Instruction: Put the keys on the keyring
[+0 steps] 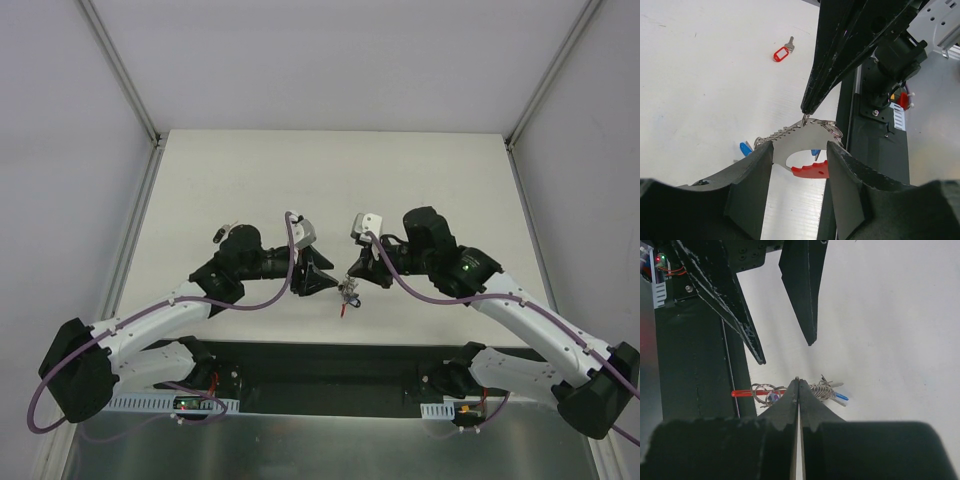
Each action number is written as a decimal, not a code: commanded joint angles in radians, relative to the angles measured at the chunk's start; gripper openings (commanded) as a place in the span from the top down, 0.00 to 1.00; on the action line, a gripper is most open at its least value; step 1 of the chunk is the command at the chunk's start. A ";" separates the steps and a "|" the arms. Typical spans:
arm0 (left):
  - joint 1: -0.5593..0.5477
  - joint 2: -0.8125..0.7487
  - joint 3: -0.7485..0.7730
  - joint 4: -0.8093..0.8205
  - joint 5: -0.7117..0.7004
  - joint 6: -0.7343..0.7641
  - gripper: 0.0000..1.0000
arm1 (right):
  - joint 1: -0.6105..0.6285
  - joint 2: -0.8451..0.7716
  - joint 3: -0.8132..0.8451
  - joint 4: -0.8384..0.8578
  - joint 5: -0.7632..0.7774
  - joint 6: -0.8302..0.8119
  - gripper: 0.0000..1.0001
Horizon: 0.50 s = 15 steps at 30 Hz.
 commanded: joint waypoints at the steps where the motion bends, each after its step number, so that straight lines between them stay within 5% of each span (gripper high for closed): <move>1: 0.018 0.023 0.048 0.063 0.092 0.042 0.56 | 0.011 0.002 0.032 0.025 -0.067 -0.032 0.99; 15: 0.027 0.092 0.034 0.187 0.232 0.033 0.59 | 0.030 0.016 0.040 0.025 -0.083 -0.036 0.98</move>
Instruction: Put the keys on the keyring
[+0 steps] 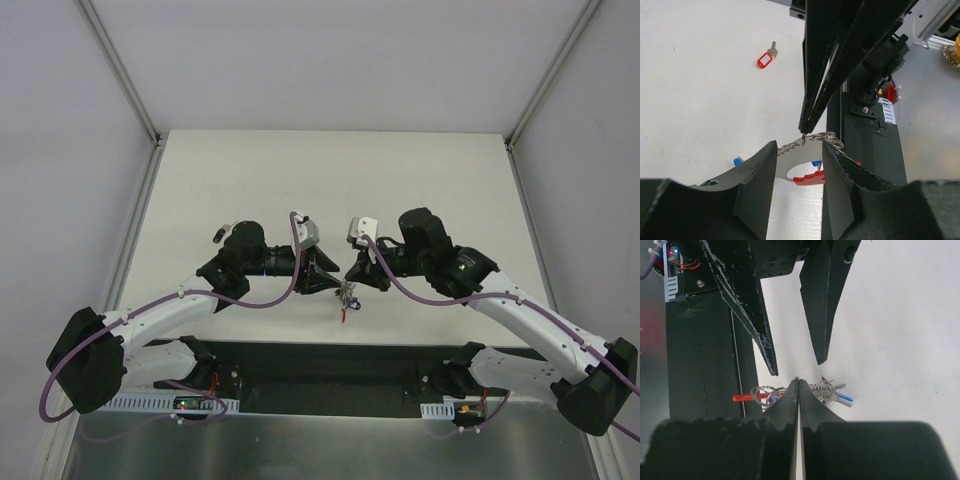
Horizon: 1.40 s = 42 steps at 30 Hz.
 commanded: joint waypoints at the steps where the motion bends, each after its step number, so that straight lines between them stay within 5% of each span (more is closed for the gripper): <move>1: 0.006 0.015 0.027 0.097 0.115 0.020 0.59 | 0.009 -0.001 0.040 0.032 -0.045 -0.019 0.99; 28: 0.007 0.117 0.056 0.109 0.182 -0.029 0.81 | 0.020 0.010 0.049 0.055 -0.045 0.000 0.99; 34: 0.007 0.119 0.049 0.108 0.178 -0.034 1.00 | 0.020 0.007 0.053 0.065 -0.040 0.011 0.98; 42: 0.006 0.082 0.027 0.108 0.066 -0.017 1.00 | 0.020 -0.019 0.030 0.078 0.007 0.072 0.98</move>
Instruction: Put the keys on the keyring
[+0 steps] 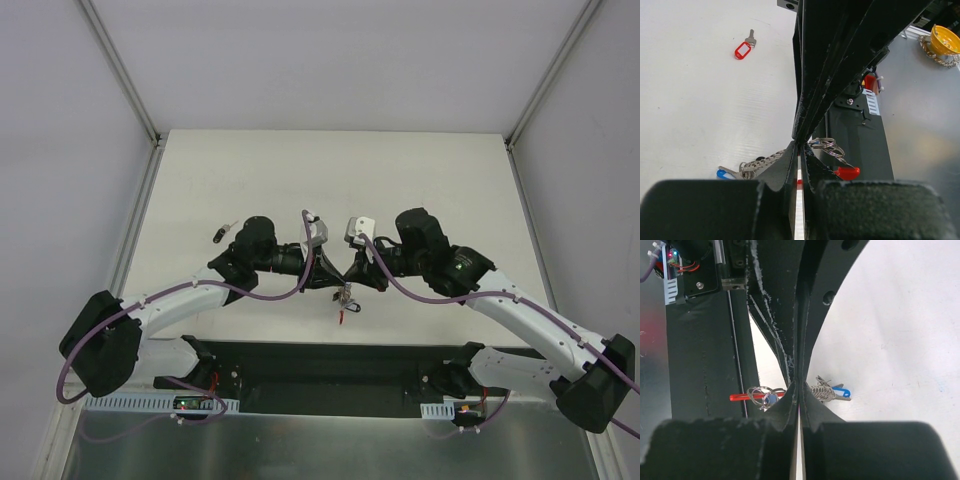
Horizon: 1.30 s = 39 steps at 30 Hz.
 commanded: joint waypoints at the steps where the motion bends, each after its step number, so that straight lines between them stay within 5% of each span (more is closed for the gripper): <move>1: 0.002 -0.043 -0.016 0.064 -0.083 0.020 1.00 | 0.007 -0.042 0.028 0.075 0.012 0.059 0.95; 6: 0.000 -0.080 -0.047 0.089 -0.134 0.038 1.00 | -0.005 -0.087 -0.009 0.103 0.109 0.138 0.72; 16: 0.002 -0.145 -0.164 0.224 -0.176 0.069 1.00 | -0.041 -0.276 -0.208 0.273 0.278 0.330 0.55; 28: 0.002 -0.232 -0.223 0.253 -0.174 0.182 1.00 | -0.041 -0.466 -0.403 0.451 0.517 0.465 0.16; 31: 0.000 -0.231 -0.251 0.340 -0.203 0.156 1.00 | -0.041 -0.457 -0.411 0.474 0.491 0.457 0.18; 39: 0.002 -0.174 -0.274 0.534 -0.262 -0.009 1.00 | -0.041 -0.334 -0.409 0.624 0.307 0.468 0.40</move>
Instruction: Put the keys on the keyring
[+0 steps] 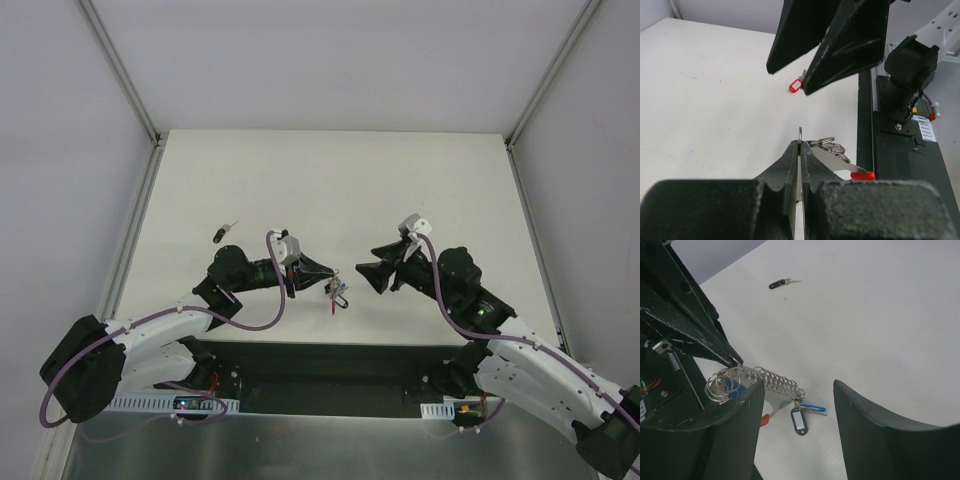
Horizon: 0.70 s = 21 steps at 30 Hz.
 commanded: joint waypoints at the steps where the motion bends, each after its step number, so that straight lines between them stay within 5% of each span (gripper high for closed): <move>1: 0.000 0.024 -0.019 0.260 -0.037 -0.107 1.00 | -0.002 0.055 0.006 0.155 -0.095 0.017 0.41; 21: 0.000 0.036 -0.044 0.360 -0.057 -0.201 1.00 | 0.010 0.221 0.098 0.234 -0.322 0.007 0.63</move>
